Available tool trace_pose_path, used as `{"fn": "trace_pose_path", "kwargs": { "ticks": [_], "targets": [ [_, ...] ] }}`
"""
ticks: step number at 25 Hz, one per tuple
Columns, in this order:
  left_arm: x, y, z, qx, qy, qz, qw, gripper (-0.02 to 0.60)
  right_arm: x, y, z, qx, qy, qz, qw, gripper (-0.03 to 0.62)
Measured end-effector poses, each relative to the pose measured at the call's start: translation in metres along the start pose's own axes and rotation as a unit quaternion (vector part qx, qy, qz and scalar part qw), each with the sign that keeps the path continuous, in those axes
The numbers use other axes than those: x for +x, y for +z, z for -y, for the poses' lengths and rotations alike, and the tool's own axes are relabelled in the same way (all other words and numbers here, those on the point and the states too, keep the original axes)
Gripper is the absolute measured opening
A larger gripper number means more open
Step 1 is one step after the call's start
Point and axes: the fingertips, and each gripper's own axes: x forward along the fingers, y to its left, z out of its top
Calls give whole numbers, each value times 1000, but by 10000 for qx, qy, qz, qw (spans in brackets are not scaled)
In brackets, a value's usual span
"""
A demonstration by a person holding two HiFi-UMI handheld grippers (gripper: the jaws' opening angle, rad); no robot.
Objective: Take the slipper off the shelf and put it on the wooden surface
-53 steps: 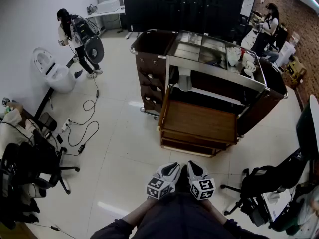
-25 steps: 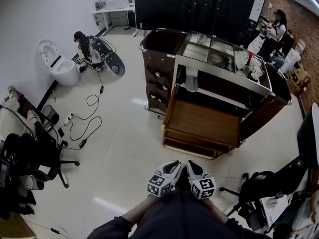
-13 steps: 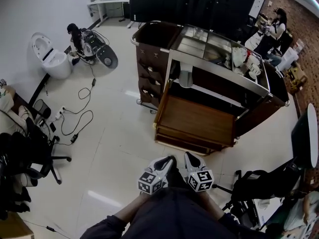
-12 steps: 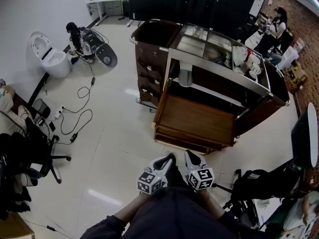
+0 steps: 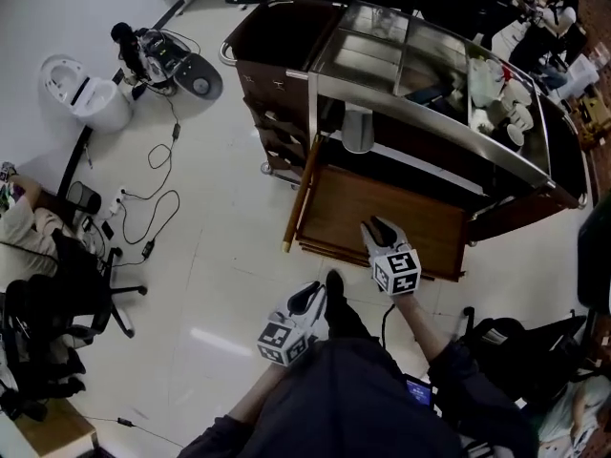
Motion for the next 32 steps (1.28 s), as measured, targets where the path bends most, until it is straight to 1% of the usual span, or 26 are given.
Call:
{"fn": "trace_pose_path", "kwargs": {
  "ticks": [5, 8, 10, 13, 18, 19, 21, 22, 23, 24, 26, 28, 30, 32],
  "targets": [
    [49, 32, -18, -40, 303, 64, 9995, 69, 97, 26, 69, -210, 73, -58, 9997, 94],
    [74, 44, -26, -43, 418, 37, 9991, 91, 154, 32, 103, -230, 101, -218, 9994, 98],
    [87, 53, -30, -24, 468, 37, 9989, 98, 192, 34, 125, -336, 75, -339, 9988, 103],
    [96, 66, -35, 9, 620, 12, 9981, 98, 242, 36, 154, -386, -45, -553, 9977, 107],
    [93, 64, -53, -93, 935, 18, 9956, 98, 299, 32, 191, -199, -295, -872, 9956, 133],
    [92, 65, -57, -104, 991, 22, 9950, 98, 305, 31, 197, -205, -417, -1001, 9939, 133],
    [91, 67, -64, -127, 1072, 15, 9942, 98, 314, 25, 210, -271, -701, -1280, 9889, 91],
    [91, 68, -67, -137, 1094, 10, 9939, 98, 316, 22, 214, -255, -797, -1342, 9874, 81],
    [90, 68, -69, -132, 1102, 14, 9938, 98, 317, 21, 216, -178, -848, -1343, 9871, 42],
    [90, 69, -69, -124, 1097, 23, 9939, 98, 315, 22, 215, -84, -875, -1301, 9876, 33],
    [91, 70, -68, -142, 1049, 46, 9944, 98, 304, 27, 206, 80, -834, -1163, 9897, 17],
    [91, 67, -66, -140, 944, 88, 9954, 98, 286, 32, 185, 209, -641, -978, 9929, 14],
    [88, 67, -61, -121, 835, 107, 9964, 98, 259, 35, 163, 220, -522, -751, 9956, 14],
    [85, 67, -53, -110, 720, 99, 9973, 98, 225, 28, 138, 265, -509, -606, 9965, 12]
  ]
}}
